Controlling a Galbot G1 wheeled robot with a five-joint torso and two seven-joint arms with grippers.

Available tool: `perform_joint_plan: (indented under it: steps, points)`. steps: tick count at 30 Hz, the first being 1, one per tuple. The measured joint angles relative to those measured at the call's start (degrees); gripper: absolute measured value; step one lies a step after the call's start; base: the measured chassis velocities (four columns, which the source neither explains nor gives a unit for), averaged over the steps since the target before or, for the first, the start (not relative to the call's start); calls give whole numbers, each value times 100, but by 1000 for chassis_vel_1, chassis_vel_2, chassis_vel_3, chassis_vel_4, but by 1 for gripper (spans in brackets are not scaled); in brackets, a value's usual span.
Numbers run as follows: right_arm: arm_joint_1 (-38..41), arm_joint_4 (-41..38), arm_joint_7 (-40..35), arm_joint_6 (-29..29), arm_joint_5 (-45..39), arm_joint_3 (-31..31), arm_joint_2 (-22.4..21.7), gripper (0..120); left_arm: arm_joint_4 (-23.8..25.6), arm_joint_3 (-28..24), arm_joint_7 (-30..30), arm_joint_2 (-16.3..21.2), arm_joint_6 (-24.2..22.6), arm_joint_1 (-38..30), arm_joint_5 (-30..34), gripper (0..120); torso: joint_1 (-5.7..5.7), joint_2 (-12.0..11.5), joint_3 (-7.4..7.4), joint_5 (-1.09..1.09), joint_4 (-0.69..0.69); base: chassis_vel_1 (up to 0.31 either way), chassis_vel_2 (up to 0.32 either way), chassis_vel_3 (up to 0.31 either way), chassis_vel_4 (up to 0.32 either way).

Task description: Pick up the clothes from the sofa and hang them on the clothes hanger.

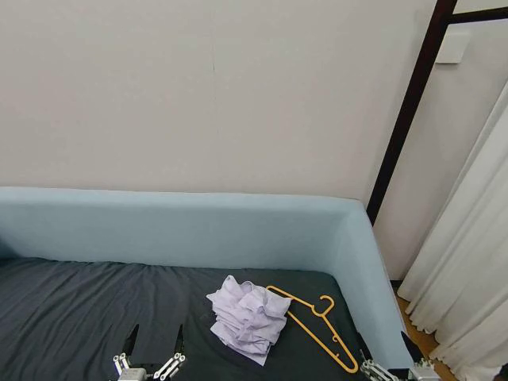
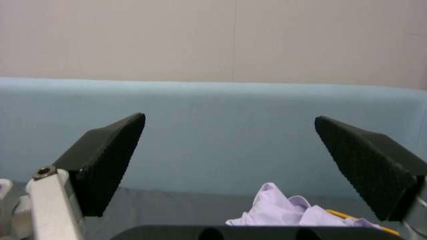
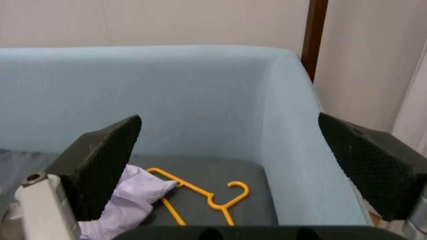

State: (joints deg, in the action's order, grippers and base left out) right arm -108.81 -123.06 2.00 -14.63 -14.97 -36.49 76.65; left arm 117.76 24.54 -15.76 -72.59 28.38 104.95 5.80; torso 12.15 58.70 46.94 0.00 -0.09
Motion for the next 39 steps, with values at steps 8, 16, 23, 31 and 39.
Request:
perform_joint_plan:
  steps: [8,16,23,31,39]
  points:
    - [-18,23,-46,-140,292,-13,25,100,-22,4,-10,-26,85,9,-18,100,0,0,0,0,0,0,0,0,0]
    - [-7,17,-101,-79,148,-41,-138,100,-107,17,-9,-25,94,4,-41,100,0,0,0,0,0,0,0,0,0]
    - [101,38,-183,416,-397,4,-698,100,-254,50,-17,-58,171,49,-30,100,0,0,0,0,1,0,0,0,0]
    - [341,59,-304,1279,-1602,41,-1710,100,-408,-225,-12,127,136,-28,-20,100,0,0,0,1,3,0,0,0,0]
    - [1288,391,-423,2202,-2601,383,-2713,100,-514,-313,15,182,121,12,-49,100,0,0,0,1,1,0,0,0,0]
